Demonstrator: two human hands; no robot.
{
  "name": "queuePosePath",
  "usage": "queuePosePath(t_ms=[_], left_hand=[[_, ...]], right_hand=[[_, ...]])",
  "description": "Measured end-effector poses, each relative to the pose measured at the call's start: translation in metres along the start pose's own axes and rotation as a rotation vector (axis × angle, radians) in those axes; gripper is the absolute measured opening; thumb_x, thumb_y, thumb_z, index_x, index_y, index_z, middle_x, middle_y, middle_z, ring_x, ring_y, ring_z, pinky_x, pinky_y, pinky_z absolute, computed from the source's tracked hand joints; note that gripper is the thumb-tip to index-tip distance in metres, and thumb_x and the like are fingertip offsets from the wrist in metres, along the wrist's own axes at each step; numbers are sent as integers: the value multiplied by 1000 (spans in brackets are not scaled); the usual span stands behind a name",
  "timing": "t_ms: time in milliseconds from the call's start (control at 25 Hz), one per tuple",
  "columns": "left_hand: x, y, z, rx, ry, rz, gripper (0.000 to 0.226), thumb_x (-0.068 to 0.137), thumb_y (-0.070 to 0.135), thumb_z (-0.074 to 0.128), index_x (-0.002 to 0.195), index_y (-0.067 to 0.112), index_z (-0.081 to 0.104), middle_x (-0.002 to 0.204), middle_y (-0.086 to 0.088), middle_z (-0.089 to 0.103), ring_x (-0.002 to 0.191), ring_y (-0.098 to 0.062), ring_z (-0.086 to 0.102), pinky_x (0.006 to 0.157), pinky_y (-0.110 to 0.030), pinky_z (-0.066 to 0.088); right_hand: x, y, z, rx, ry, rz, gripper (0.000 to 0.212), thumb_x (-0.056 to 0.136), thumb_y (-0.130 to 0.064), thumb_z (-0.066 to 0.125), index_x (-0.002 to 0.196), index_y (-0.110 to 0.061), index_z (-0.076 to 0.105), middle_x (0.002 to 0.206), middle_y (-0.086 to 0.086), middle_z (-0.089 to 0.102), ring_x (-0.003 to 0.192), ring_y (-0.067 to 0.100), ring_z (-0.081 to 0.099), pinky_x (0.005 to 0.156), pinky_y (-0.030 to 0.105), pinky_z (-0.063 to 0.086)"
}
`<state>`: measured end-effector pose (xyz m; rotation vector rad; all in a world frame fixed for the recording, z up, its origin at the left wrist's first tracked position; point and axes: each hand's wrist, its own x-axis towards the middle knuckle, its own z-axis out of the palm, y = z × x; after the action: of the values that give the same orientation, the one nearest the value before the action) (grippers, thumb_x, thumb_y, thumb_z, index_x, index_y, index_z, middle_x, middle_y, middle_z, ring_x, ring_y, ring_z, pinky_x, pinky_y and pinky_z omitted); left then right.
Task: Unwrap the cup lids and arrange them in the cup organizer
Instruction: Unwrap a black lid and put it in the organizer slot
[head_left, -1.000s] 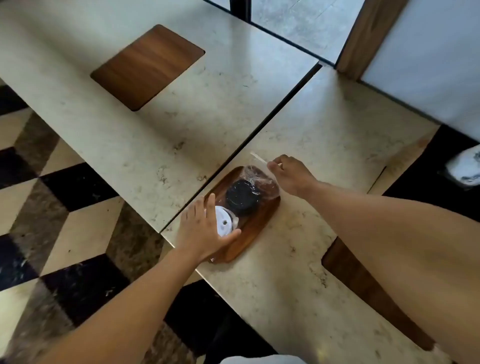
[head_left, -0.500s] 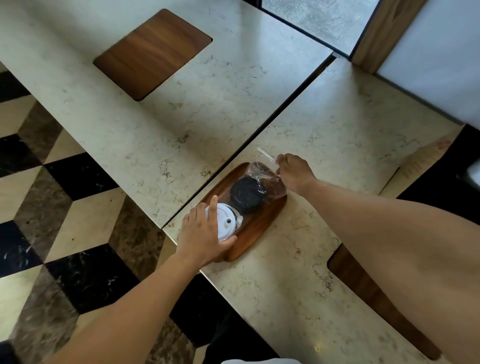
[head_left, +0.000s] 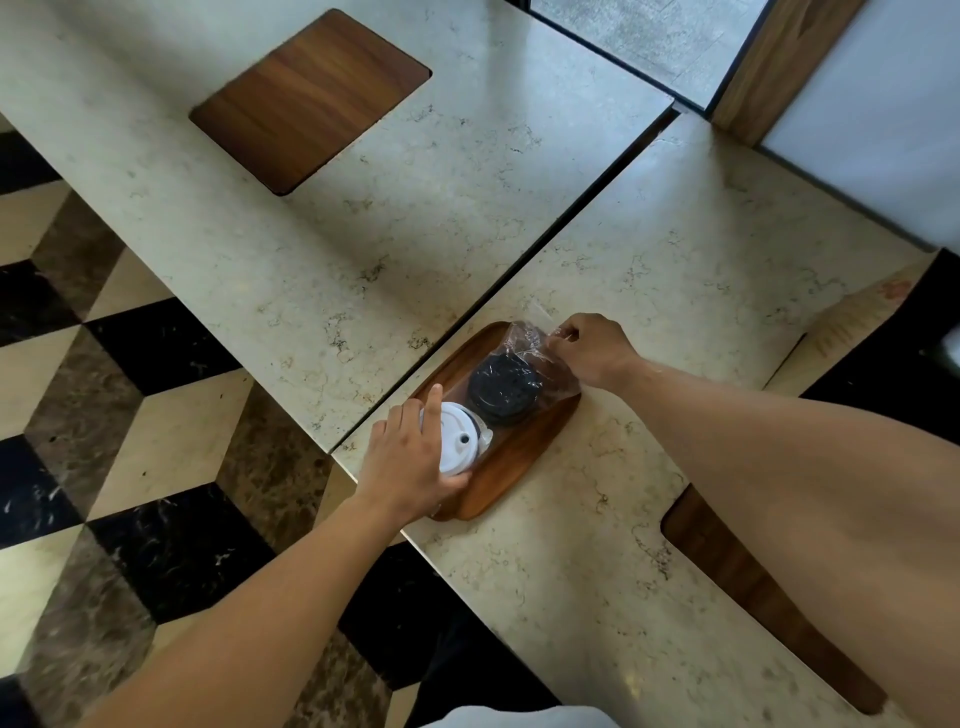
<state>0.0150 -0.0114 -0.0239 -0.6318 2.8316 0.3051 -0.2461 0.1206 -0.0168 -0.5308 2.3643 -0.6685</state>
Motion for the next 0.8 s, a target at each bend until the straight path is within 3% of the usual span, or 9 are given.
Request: queuePosePath(t_ms=[80, 200, 320, 440, 560, 680, 800], left_hand=[[0, -1, -3, -12, -6, 33, 114, 71, 68, 68, 155, 8, 18, 129, -12, 50, 114, -28, 50, 91, -42, 45], [-2, -2, -8, 3, -16, 100, 113, 71, 65, 69, 155, 9, 19, 127, -12, 51, 112, -28, 50, 90, -43, 45], [-2, 0, -13, 27, -14, 192, 112, 69, 65, 71, 154, 12, 21, 126, -11, 52, 110, -28, 51, 90, -43, 46], [0, 13, -18, 39, -16, 296, 112, 67, 68, 69, 153, 12, 23, 125, -12, 52, 109, -29, 52, 90, -45, 48], [3, 38, -18, 60, -48, 401, 113, 65, 63, 75, 152, 9, 28, 125, -13, 53, 108, -32, 53, 90, -47, 48], [4, 66, -10, 112, -70, 543, 114, 61, 53, 83, 151, 5, 33, 125, -16, 56, 107, -37, 56, 89, -49, 47], [5, 98, 1, 151, -106, 695, 117, 60, 56, 81, 152, 6, 29, 129, -15, 55, 111, -37, 55, 94, -49, 47]], right_hand=[[-10, 0, -2, 11, 25, 2, 26, 90, -43, 68, 98, -19, 65, 91, -6, 59, 82, 13, 56, 67, 24, 43], [-31, 10, -8, -6, 32, 17, 28, 89, -36, 70, 76, -15, 58, 71, -4, 53, 65, 14, 48, 52, 24, 34], [-55, 26, -14, 25, 38, 52, 36, 88, -35, 72, 68, -10, 56, 67, 6, 53, 62, 17, 45, 54, 29, 33], [-85, 53, -18, 132, 93, 121, 39, 86, -32, 76, 61, -10, 57, 64, 5, 57, 59, 15, 50, 54, 26, 34], [-122, 92, -14, 260, 181, 226, 32, 87, -29, 77, 64, -14, 60, 64, 1, 61, 59, 13, 55, 52, 27, 39], [-163, 134, -4, 333, 267, 320, 25, 91, -27, 73, 79, -6, 69, 71, 6, 66, 67, 19, 63, 61, 34, 53], [-215, 175, 4, 409, 347, 397, 25, 91, -26, 73, 75, -7, 71, 69, 7, 67, 66, 17, 63, 58, 33, 51]])
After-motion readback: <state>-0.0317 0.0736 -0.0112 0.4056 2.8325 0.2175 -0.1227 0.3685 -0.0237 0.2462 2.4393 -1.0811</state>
